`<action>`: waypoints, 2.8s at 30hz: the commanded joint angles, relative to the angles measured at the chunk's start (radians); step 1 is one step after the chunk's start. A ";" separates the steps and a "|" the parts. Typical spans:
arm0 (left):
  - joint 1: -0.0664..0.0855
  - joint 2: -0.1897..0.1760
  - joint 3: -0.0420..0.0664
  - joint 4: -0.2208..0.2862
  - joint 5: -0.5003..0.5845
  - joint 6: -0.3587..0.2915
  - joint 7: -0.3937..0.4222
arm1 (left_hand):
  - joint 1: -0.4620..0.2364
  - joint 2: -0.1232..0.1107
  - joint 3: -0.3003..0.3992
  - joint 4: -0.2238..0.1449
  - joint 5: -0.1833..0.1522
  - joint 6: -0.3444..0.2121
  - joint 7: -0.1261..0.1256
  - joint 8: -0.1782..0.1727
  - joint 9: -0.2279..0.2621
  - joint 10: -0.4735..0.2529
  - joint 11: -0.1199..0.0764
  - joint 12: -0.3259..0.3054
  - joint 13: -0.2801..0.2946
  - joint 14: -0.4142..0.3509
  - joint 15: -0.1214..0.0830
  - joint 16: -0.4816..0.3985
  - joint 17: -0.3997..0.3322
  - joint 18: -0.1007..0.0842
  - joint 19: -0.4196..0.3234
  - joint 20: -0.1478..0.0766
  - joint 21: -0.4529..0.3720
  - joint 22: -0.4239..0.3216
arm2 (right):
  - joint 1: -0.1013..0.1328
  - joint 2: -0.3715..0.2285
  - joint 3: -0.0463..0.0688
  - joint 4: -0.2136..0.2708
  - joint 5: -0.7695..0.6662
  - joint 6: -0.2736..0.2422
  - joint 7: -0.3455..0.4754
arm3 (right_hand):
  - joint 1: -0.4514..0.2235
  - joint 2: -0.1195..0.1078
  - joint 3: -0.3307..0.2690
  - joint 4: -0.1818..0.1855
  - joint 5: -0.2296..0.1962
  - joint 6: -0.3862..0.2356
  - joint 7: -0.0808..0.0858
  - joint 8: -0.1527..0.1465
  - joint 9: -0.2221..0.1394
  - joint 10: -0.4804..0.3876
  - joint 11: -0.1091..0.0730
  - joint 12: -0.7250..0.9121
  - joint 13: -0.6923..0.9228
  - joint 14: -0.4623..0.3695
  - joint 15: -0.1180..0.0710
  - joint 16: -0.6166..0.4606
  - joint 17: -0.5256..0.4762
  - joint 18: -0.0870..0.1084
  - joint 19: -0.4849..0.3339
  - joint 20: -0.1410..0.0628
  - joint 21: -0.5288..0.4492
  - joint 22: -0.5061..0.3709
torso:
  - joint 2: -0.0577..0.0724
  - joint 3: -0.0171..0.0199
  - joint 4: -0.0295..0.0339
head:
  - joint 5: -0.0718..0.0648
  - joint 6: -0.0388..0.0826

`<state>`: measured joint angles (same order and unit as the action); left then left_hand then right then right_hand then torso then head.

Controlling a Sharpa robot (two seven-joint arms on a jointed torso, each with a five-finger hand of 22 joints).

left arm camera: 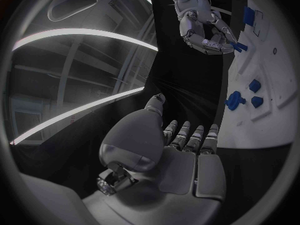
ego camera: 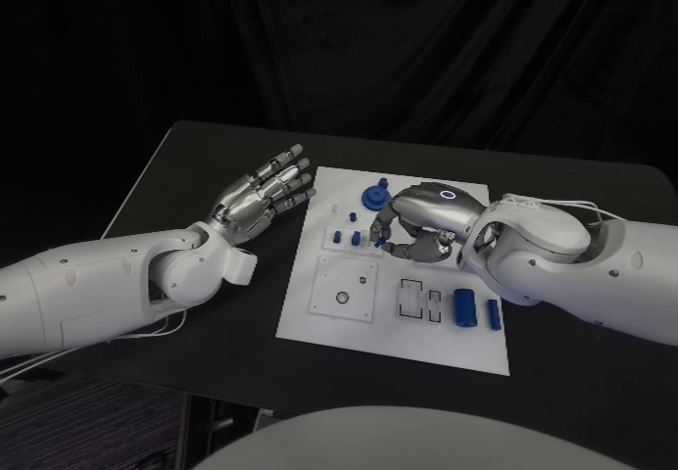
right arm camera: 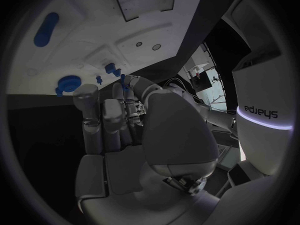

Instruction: Assemble the parts on the task board

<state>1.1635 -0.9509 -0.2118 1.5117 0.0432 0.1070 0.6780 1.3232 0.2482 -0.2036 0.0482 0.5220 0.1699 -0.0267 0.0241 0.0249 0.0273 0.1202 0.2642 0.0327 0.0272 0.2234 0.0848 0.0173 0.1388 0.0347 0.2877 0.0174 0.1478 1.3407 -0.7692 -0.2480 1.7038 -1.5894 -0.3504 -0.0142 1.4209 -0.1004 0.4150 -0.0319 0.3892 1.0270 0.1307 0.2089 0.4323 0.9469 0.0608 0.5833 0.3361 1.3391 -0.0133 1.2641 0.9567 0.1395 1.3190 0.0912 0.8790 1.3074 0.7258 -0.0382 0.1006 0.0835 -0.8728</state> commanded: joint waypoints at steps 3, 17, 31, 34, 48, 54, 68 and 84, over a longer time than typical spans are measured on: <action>-0.002 0.002 0.001 0.004 0.000 0.004 0.072 | -0.003 0.007 0.001 -0.008 0.008 -0.001 0.011 0.002 0.001 -0.003 0.007 0.004 0.002 -0.001 0.004 0.006 0.001 -0.006 0.004 0.003 0.006 0.002 | -0.019 0.031 0.001 -0.023 -0.085 -0.009 -0.030 | -0.001 -0.002 -0.007 0.000 0.006 0.000 -0.003 -0.005 0.002 0.005 0.001 -0.004 0.001 0.002 0.002 0.000 0.009 -0.015 0.001 0.001 0.007 0.101 | -0.001 0.0001 -0.0026 | 0.016 0.000; -0.001 0.006 0.001 0.003 0.000 0.006 0.066 | -0.005 0.010 0.004 -0.012 0.014 0.003 0.015 0.003 0.001 -0.003 0.008 0.005 0.002 -0.001 0.005 0.007 0.002 -0.006 0.005 0.003 0.007 0.002 | -0.056 0.079 0.001 -0.047 -0.113 0.020 -0.045 | -0.002 -0.003 -0.007 0.000 0.007 -0.002 -0.003 -0.007 0.003 0.004 0.001 -0.006 0.001 0.001 0.002 -0.001 0.006 -0.015 0.001 0.001 0.007 0.101 | 0.000 -0.0033 0.0012 | 0.020 0.000; -0.001 0.008 0.001 -0.001 0.000 0.007 0.058 | -0.006 0.010 0.005 -0.014 0.015 0.003 0.017 0.003 0.001 -0.003 0.008 0.005 0.002 -0.001 0.005 0.006 0.001 -0.006 0.005 0.003 0.007 0.001 | -0.075 0.078 0.001 -0.049 -0.121 0.042 -0.054 | -0.003 -0.002 -0.007 0.001 0.008 -0.004 -0.003 -0.009 0.004 0.002 0.002 -0.009 0.000 -0.002 0.003 -0.003 0.002 -0.014 -0.001 0.001 0.002 0.099 | -0.001 0.0014 -0.0044 | 0.027 0.000; -0.001 0.009 0.001 -0.003 0.000 0.009 0.056 | -0.006 0.010 0.005 -0.014 0.015 0.003 0.017 0.003 0.001 -0.003 0.008 0.005 0.002 -0.001 0.005 0.006 0.001 -0.006 0.005 0.003 0.007 0.001 | -0.080 0.077 0.001 -0.050 -0.121 0.041 -0.055 | -0.003 -0.002 -0.007 0.001 0.008 -0.004 -0.003 -0.009 0.004 0.002 0.002 -0.009 0.000 -0.002 0.003 -0.003 0.002 -0.014 -0.001 0.001 0.002 0.099 | -0.002 0.0017 -0.0054 | 0.027 0.000; -0.001 0.014 0.001 -0.011 0.000 0.015 0.049 | -0.007 0.010 0.006 -0.017 0.017 0.006 0.019 0.004 0.002 -0.003 0.008 0.005 0.001 -0.001 0.005 0.006 0.001 -0.006 0.005 0.003 0.006 0.000 | -0.091 0.080 0.001 -0.050 -0.121 0.043 -0.054 | -0.004 -0.002 -0.007 0.001 0.008 -0.005 -0.002 -0.010 0.004 0.001 0.003 -0.009 0.000 -0.003 0.003 -0.004 -0.001 -0.013 -0.002 0.002 0.001 0.099 | -0.002 -0.0009 -0.0028 | 0.029 0.000; -0.001 0.015 0.001 -0.014 0.000 0.016 0.047 | -0.007 0.011 0.007 -0.018 0.019 0.005 0.020 0.003 0.002 -0.003 0.008 0.005 0.001 -0.001 0.005 0.006 0.001 -0.006 0.005 0.003 0.006 0.000 | -0.094 0.079 0.001 -0.049 -0.121 0.052 -0.054 | -0.005 -0.001 -0.007 0.002 0.008 -0.005 -0.002 -0.010 0.004 0.001 0.003 -0.009 0.000 -0.004 0.003 -0.004 -0.001 -0.013 -0.003 0.002 0.000 0.098 | -0.001 -0.0010 -0.0022 | 0.027 0.000; -0.002 0.018 0.001 -0.017 0.000 0.020 0.043 | -0.007 0.011 0.007 -0.018 0.019 0.005 0.020 0.003 0.002 -0.003 0.008 0.005 0.001 -0.001 0.005 0.006 0.001 -0.006 0.005 0.003 0.006 0.000 | -0.105 0.078 0.001 -0.043 -0.121 0.056 -0.052 | -0.006 -0.001 -0.007 0.002 0.008 -0.005 -0.002 -0.010 0.005 0.002 0.003 -0.009 0.000 -0.005 0.004 -0.005 -0.002 -0.013 -0.003 0.002 0.000 0.098 | -0.002 -0.0001 -0.0025 | 0.027 0.000; -0.002 0.025 0.001 -0.022 0.000 0.029 0.035 | -0.008 0.012 0.008 -0.021 0.021 0.004 0.020 0.003 0.002 -0.003 0.009 0.006 0.002 -0.002 0.005 0.006 0.001 -0.006 0.004 0.003 0.006 -0.002 | -0.111 0.078 0.001 -0.041 -0.121 0.058 -0.049 | -0.006 0.000 -0.007 0.002 0.008 -0.005 -0.002 -0.011 0.005 0.002 0.003 -0.010 0.001 -0.006 0.004 -0.007 -0.005 -0.013 -0.004 0.002 -0.002 0.098 | -0.001 -0.0004 -0.0020 | 0.030 0.000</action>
<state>1.1635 -0.9274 -0.2117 1.4892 0.0436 0.1165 0.6783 1.3194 0.2520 -0.1939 0.0330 0.5372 0.1769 -0.0124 0.0241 0.0257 0.0237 0.1238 0.2669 0.0328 0.0272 0.2234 0.0848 0.0171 0.1390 0.0347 0.2877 0.0174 0.1471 1.2331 -0.6900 -0.2477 1.6600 -1.7031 -0.2972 -0.0481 1.4195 -0.1018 0.4122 -0.0291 0.3934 1.0268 0.1307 0.2003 0.4361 0.9450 0.0629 0.5767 0.3359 1.3390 -0.0133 1.2632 0.9527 0.1400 1.3189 0.0912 0.8829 1.3076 0.7245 -0.0379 0.0979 0.1118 -0.8725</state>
